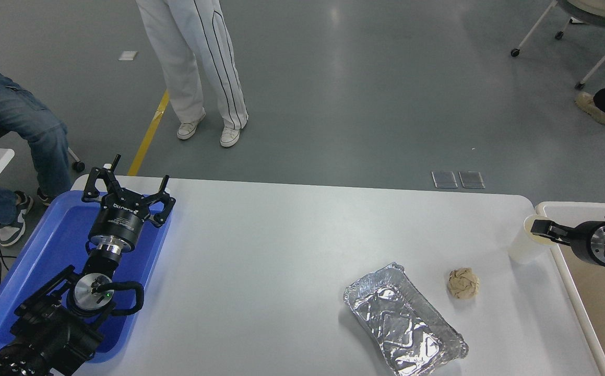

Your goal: Pick up paper cup place in dustbin

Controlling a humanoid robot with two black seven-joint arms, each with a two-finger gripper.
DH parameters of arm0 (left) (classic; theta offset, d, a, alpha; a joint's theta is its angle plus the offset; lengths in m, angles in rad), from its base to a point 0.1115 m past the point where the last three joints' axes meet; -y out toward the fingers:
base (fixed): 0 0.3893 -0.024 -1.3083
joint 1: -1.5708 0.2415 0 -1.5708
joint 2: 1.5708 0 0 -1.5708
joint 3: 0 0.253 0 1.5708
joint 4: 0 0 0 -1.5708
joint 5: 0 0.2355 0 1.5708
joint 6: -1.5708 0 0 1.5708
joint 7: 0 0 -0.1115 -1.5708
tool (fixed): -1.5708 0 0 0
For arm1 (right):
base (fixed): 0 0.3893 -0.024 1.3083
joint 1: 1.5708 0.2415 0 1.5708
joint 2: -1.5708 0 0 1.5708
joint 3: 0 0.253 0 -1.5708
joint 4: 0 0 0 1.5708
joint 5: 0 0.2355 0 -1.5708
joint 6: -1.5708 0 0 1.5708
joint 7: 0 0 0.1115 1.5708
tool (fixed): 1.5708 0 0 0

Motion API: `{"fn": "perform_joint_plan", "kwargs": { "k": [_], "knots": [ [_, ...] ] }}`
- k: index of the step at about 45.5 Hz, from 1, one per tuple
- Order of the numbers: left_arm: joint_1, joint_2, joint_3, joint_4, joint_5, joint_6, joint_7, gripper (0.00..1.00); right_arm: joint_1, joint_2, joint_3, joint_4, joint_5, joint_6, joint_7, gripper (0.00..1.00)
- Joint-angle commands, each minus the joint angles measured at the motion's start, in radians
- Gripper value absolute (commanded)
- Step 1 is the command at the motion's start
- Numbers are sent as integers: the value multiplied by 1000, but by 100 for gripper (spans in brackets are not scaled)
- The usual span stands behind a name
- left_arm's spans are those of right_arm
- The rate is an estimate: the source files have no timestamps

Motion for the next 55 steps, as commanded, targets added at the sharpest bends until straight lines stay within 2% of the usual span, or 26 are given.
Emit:
{"fn": "perform_joint_plan", "kwargs": {
  "k": [1,12,13,29,37,45,55],
  "knots": [
    [0,0,0,0,0,0,0,100,-7,8,9,6,0,7,-2,43],
    [0,0,0,0,0,0,0,100,-10,8,11,12,-1,16,-2,1],
    [0,0,0,0,0,0,0,100,-10,8,11,12,-1,16,-2,0],
    [0,0,0,0,0,0,0,100,22,-4,14,38,-1,59,-3,0],
    [0,0,0,0,0,0,0,100,87,-85,9,118,-4,108,-2,0],
    [0,0,0,0,0,0,0,100,208,-185,-23,260,-20,204,-2,0],
    [0,0,2,0,1,0,0,100,375,-220,-112,314,-17,384,-2,0]
  ]
}}
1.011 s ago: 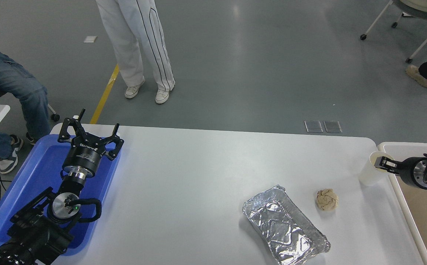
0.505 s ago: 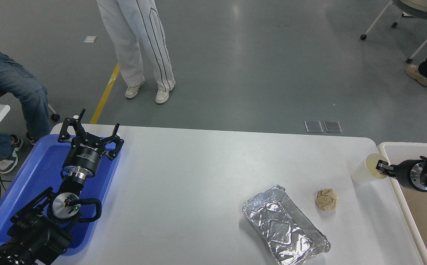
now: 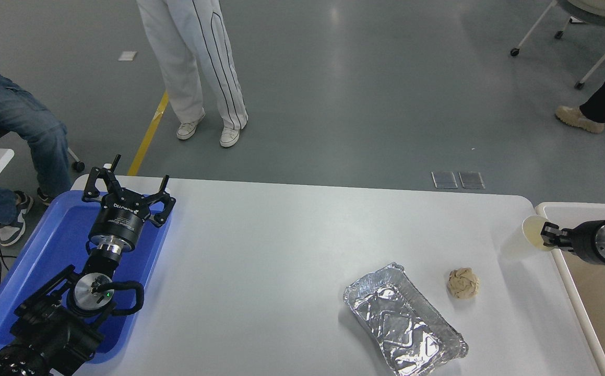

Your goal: Pick up paper cup place in dustbin

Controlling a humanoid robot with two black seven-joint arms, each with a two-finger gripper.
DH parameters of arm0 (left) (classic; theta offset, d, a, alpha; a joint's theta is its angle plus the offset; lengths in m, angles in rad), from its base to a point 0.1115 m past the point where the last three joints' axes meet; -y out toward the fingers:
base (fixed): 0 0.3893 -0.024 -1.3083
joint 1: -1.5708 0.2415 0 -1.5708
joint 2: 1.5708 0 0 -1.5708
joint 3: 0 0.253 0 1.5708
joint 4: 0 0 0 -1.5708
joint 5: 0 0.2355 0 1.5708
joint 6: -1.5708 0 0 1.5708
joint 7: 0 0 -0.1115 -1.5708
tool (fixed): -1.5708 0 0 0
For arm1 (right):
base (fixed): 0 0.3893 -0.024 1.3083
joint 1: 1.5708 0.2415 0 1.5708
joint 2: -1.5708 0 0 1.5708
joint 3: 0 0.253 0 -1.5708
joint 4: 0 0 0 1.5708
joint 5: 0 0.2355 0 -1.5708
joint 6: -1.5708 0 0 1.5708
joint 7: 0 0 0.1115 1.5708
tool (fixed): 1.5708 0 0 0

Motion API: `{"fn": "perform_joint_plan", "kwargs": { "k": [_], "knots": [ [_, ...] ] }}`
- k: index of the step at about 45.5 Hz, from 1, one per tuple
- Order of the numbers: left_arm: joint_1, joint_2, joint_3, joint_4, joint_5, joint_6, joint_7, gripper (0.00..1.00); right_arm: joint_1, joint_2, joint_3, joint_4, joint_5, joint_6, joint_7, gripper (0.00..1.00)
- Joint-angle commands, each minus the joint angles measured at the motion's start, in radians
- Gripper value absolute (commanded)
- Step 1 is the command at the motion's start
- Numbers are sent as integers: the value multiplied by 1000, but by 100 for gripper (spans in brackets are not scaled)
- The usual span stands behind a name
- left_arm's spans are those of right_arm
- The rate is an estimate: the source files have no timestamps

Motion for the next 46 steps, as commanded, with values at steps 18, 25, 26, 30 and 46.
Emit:
{"fn": "perform_joint_plan", "kwargs": {
  "k": [18,25,26,30,46],
  "knots": [
    [0,0,2,0,0,0,0,100,531,-112,-228,129,-4,444,0,0],
    [-1,0,2,0,1,1,0,100,700,-111,-314,146,-4,444,-1,0],
    [0,0,2,0,1,2,0,100,719,-111,-318,150,-4,444,-1,0],
    [0,0,2,0,0,2,0,100,788,-112,-328,156,-6,444,-1,0],
    [0,0,2,0,1,2,0,100,961,-114,-358,160,-59,444,-7,0]
  ]
}}
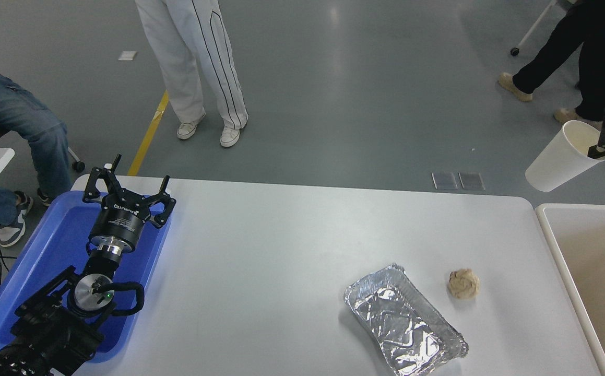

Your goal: Pick up paper cup place in dustbin

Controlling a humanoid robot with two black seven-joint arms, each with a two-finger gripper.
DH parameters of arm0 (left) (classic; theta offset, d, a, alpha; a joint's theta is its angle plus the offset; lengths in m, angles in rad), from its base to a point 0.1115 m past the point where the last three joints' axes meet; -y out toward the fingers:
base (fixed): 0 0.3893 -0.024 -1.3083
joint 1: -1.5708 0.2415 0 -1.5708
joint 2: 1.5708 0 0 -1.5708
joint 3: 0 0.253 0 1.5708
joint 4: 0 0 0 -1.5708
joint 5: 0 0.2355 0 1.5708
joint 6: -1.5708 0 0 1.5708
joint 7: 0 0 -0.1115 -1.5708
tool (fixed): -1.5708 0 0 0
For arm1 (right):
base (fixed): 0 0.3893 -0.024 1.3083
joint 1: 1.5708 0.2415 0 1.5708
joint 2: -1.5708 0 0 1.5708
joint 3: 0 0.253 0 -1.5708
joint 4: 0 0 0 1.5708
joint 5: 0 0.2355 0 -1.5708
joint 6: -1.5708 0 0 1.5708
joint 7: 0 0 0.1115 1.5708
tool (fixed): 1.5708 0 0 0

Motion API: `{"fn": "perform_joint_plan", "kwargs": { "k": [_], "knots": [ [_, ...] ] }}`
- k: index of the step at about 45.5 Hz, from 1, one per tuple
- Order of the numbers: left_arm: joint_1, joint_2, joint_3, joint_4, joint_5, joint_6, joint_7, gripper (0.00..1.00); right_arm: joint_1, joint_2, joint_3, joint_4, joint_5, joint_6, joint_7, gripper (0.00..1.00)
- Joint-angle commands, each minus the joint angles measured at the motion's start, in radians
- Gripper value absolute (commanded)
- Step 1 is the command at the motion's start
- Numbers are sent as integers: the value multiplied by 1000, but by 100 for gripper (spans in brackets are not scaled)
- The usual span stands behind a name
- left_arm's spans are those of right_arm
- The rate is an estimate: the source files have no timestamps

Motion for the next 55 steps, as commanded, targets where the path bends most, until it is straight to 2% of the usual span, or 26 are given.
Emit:
{"fn": "perform_joint_plan", "kwargs": {
  "k": [1,15,22,29,41,55],
  "knots": [
    [0,0,-1,0,-1,-1,-1,100,132,-2,-40,6,-27,6,-3,0],
    [0,0,0,0,-1,0,-1,100,141,-8,-51,1,-35,6,-6,0],
    [0,0,-1,0,-1,0,-1,100,163,-103,-57,-11,-61,6,-11,0],
    [0,0,0,0,-1,0,-1,100,160,-187,-54,-49,-160,6,-11,0],
    [0,0,0,0,-1,0,-1,100,138,-339,-57,-112,-239,6,-12,0],
    [0,0,0,0,-1,0,-1,100,81,-402,-53,-156,-272,6,-28,0]
  ]
}}
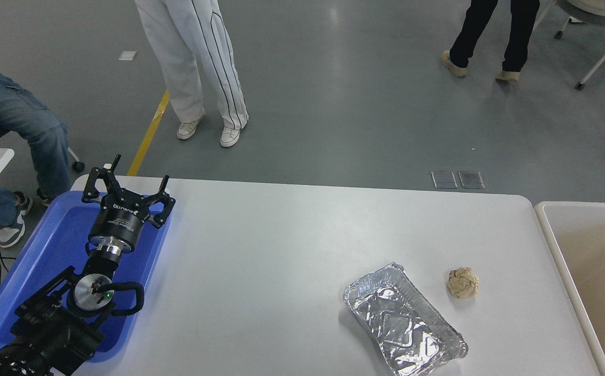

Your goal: Pick up paper cup place in dustbin

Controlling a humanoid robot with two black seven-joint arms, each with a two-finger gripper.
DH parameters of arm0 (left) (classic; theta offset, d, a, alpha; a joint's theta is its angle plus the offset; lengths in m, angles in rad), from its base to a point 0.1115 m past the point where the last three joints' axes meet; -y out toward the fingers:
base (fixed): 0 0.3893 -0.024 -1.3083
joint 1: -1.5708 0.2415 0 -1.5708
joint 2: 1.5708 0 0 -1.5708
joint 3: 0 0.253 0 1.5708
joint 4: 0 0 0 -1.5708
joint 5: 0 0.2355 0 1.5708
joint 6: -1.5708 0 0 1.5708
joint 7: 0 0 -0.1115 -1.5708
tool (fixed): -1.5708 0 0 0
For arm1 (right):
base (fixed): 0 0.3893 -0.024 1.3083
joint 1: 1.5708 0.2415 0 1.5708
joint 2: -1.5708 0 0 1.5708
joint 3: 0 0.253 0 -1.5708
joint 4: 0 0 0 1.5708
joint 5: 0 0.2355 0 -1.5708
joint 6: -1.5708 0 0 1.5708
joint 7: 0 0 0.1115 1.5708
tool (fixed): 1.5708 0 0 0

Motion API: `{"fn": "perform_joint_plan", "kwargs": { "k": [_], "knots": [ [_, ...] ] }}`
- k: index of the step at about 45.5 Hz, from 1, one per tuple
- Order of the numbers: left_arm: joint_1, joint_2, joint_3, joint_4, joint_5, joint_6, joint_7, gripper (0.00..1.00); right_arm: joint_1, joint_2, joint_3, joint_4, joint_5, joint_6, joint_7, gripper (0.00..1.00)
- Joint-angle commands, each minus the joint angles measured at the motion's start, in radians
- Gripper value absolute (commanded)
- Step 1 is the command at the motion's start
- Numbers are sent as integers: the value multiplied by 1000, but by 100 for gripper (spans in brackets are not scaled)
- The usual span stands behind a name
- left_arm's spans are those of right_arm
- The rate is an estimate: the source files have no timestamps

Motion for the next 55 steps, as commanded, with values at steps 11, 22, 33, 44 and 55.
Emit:
{"fn": "perform_joint_plan", "kwargs": {
  "k": [11,22,33,44,55],
  "knots": [
    [0,0,0,0,0,0,0,100,-173,-107,36,-70,-23,0,-7,0],
    [0,0,0,0,0,0,0,100,-382,-101,99,-70,-10,0,-7,0],
    [0,0,-1,1,0,0,0,100,-690,-35,181,-69,191,-159,-6,0],
    [0,0,-1,1,0,0,0,100,-980,69,302,-72,285,-432,-7,0],
    [0,0,-1,0,0,0,0,100,-1225,199,469,-177,323,-598,-7,0]
  ]
}}
